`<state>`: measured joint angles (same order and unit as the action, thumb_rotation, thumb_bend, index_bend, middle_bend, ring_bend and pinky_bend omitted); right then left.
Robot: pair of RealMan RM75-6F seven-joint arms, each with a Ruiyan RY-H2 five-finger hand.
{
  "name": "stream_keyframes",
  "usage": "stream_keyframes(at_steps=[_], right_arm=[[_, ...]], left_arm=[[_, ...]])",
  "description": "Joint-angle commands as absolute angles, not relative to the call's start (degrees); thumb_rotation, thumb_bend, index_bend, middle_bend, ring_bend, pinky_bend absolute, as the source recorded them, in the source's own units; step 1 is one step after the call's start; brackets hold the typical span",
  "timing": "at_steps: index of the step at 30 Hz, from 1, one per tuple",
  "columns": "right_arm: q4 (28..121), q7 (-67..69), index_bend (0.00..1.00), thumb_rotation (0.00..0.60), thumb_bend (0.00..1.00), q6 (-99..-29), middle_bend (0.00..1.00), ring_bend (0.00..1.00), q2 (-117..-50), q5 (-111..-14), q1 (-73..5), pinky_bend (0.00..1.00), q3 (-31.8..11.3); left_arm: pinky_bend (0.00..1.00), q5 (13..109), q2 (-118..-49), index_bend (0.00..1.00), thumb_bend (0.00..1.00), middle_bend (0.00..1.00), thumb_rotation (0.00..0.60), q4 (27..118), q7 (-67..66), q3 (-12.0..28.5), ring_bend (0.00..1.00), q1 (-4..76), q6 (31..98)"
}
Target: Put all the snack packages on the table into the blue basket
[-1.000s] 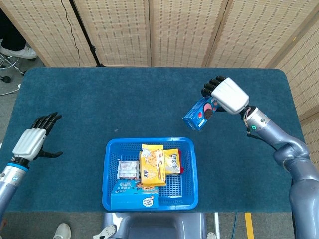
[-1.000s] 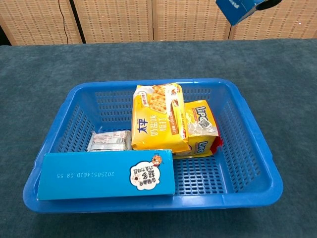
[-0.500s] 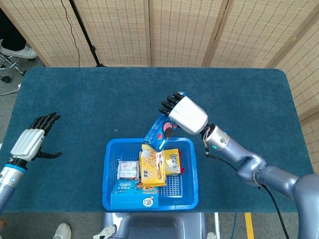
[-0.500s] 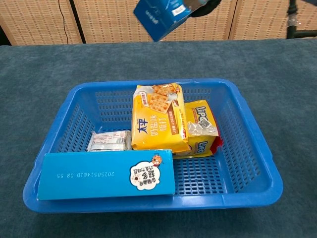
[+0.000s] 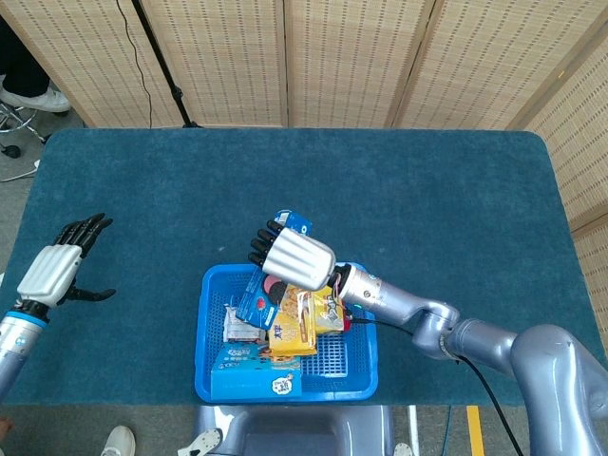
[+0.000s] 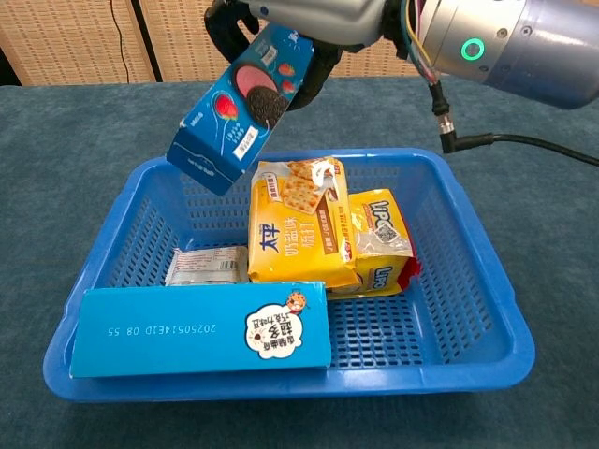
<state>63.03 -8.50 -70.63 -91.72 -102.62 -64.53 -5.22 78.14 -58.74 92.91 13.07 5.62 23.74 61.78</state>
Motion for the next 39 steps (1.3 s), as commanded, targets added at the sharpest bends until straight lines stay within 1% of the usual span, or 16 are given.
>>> stream_keyframes(at_steps=[1,5,12,17,18,19,20,21,22,23,24,25,29,34,39], right_arm=[[60.8,-10.2,0.73,0.6,0.3,-70.8,0.57,0.46,-93.7,-104.9,-65.0,0.64,-3.8],[60.1,-10.6,0.73,0.6,0.3,-71.4,0.57,0.46,-94.4,-106.7,-65.1,0.64,-2.8],[63.3,-10.3,0.73,0.6,0.3,-71.6,0.57,0.46,-94.2,-109.3,-65.0,0.64,-0.8],[65.6,-11.1,0.72,0.6,0.3,-71.3,0.57,0.46,-95.1,-110.1,-65.2,0.64,-0.9],[65.9,-11.0,0.7,0.6,0.3,-70.6,0.55,0.44,-95.2,-110.0,-65.4,0.63,-0.8],[66.6,-10.6,0.62,0.6,0.3,-68.9,0.5,0.4,-95.0,-109.5,-65.6,0.59,-0.6],[67.4,-10.9,0.47,0.6,0.25,-66.9,0.38,0.3,-94.6,-108.5,-65.7,0.54,-0.6],[68.8,-11.4,0.34,0.6,0.19,-64.0,0.28,0.21,-94.0,-106.7,-65.7,0.48,-0.7],[71.5,-12.8,0.16,0.6,0.1,-60.7,0.13,0.1,-93.1,-104.3,-65.7,0.38,-1.3],[73.6,-14.0,0.05,0.6,0.02,-58.9,0.03,0.02,-92.5,-102.6,-65.6,0.28,-1.9],[75.3,-15.1,0.01,0.6,0.0,-58.1,0.0,0.0,-92.0,-101.4,-65.5,0.23,-2.6],[76.7,-16.3,0.0,0.6,0.0,-57.6,0.0,0.0,-91.6,-100.5,-65.3,0.18,-3.2],[80.1,-19.9,0.0,0.6,0.0,-57.4,0.0,0.0,-91.0,-98.4,-64.5,0.11,-5.2],[83.9,-23.0,0.0,0.6,0.0,-57.7,0.0,0.0,-88.8,-96.3,-63.5,0.05,-7.4],[88.0,-25.8,0.0,0.6,0.0,-60.2,0.0,0.0,-84.8,-95.8,-61.7,0.03,-9.1]], left_arm=[[0.0,78.0,-58.8,0.0,0.0,0.0,0.6,92.8,13.2,5.7,0.0,23.8,61.6],[0.0,77.4,-58.9,0.0,0.0,0.0,0.6,92.6,12.7,5.9,0.0,23.9,61.6],[0.0,77.1,-59.0,0.0,0.0,0.0,0.6,92.7,12.5,5.9,0.0,24.1,61.1],[0.0,76.9,-59.0,0.0,0.0,0.0,0.6,92.8,12.3,5.9,0.0,24.1,61.0],[0.0,76.9,-59.0,0.0,0.0,0.0,0.6,92.8,12.3,5.9,0.0,24.1,61.0],[0.0,77.0,-59.0,0.0,0.0,0.0,0.6,92.9,12.3,5.9,0.0,24.1,61.0],[0.0,77.1,-59.0,0.0,0.0,0.0,0.6,93.0,12.4,5.8,0.0,24.1,61.0],[0.0,77.2,-58.9,0.0,0.0,0.0,0.6,93.0,12.4,5.8,0.0,24.1,61.1],[0.0,77.3,-58.9,0.0,0.0,0.0,0.6,93.0,12.5,5.8,0.0,24.1,61.1],[0.0,77.3,-58.9,0.0,0.0,0.0,0.6,93.0,12.5,5.8,0.0,24.1,61.1],[0.0,77.4,-58.9,0.0,0.0,0.0,0.6,92.9,12.6,5.7,0.0,24.1,61.0],[0.0,77.4,-58.9,0.0,0.0,0.0,0.6,92.9,12.7,5.7,0.0,24.1,61.0],[0.0,77.1,-58.9,0.0,0.0,0.0,0.6,92.7,12.9,5.8,0.0,24.2,60.6],[0.0,77.4,-58.8,0.0,0.0,0.0,0.6,92.5,13.4,5.7,0.0,24.3,60.4],[0.0,77.8,-58.7,0.0,0.0,0.0,0.6,92.5,13.7,5.6,0.0,24.3,60.5]])
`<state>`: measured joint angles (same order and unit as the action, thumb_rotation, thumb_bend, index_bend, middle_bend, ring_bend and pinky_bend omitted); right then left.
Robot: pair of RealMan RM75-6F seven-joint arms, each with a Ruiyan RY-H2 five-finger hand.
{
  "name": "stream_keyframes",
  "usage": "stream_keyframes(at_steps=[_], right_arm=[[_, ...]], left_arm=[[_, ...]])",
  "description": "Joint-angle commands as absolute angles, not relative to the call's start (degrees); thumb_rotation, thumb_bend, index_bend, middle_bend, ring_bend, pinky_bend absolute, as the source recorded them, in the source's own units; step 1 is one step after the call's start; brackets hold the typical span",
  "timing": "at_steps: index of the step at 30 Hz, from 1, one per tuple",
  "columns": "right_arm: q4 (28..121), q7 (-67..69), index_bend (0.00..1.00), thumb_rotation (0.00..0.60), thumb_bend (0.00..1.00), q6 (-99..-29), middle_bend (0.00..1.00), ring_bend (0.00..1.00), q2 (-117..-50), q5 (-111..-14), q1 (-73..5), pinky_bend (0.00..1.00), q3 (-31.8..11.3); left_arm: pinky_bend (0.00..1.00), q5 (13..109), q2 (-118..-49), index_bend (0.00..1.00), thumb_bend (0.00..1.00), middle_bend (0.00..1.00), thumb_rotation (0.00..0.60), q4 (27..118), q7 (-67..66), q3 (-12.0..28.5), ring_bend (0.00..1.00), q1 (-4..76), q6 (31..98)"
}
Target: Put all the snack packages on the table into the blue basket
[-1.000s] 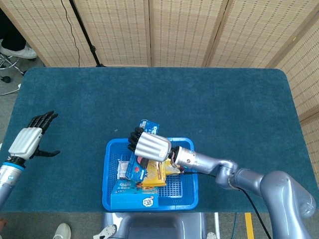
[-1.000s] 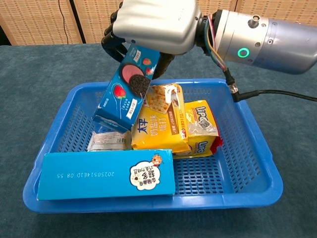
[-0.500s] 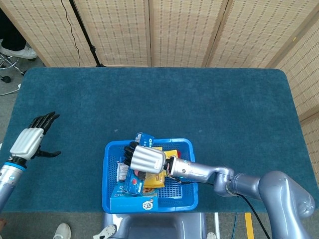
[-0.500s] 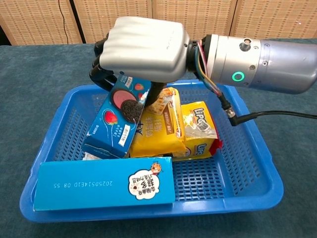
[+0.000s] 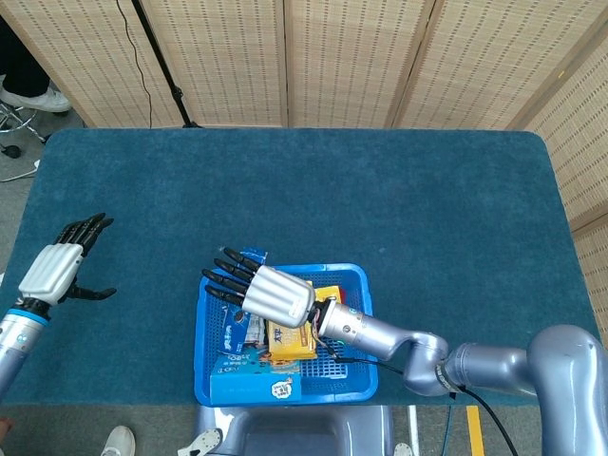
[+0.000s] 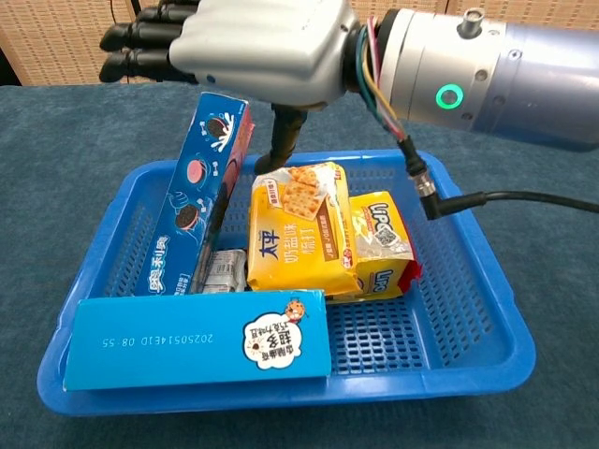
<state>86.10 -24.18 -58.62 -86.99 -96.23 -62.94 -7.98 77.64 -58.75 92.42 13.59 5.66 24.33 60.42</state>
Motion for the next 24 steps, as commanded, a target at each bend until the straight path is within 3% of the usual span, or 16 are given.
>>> stream_keyframes(at_steps=[1,6,13,16,24], right_arm=[[88.3,-26.3,0.0,0.6,0.0,-62.0,0.0,0.0,-83.3,-95.6,-60.6,0.03,-9.7],[87.3,-26.2,0.0,0.6,0.0,-67.9,0.0,0.0,-77.3,-94.5,-55.2,0.03,-10.1],[85.4,-20.3,0.0,0.6,0.0,-73.1,0.0,0.0,-73.8,-89.9,-47.9,0.0,-9.1],[82.6,-12.6,0.0,0.6,0.0,-76.5,0.0,0.0,-72.3,-83.6,-39.8,0.0,-7.1],[79.9,-2.1,0.0,0.6,0.0,-74.9,0.0,0.0,-71.5,-75.7,-29.2,0.0,-3.0]], left_arm=[[0.0,78.1,-58.6,0.0,0.0,0.0,0.6,92.5,13.7,5.5,0.0,24.2,60.7],[0.0,79.4,-58.4,0.0,0.0,0.0,0.6,92.7,13.5,5.1,0.0,23.1,63.0],[0.0,79.6,-58.3,0.0,0.0,0.0,0.6,93.1,11.7,4.6,0.0,20.9,66.6],[0.0,78.4,-60.4,0.0,0.0,0.0,0.6,93.3,6.0,5.3,0.0,17.0,75.0],[0.0,80.6,-62.0,0.0,0.0,0.0,0.6,91.4,5.6,4.0,0.0,13.9,79.5]])
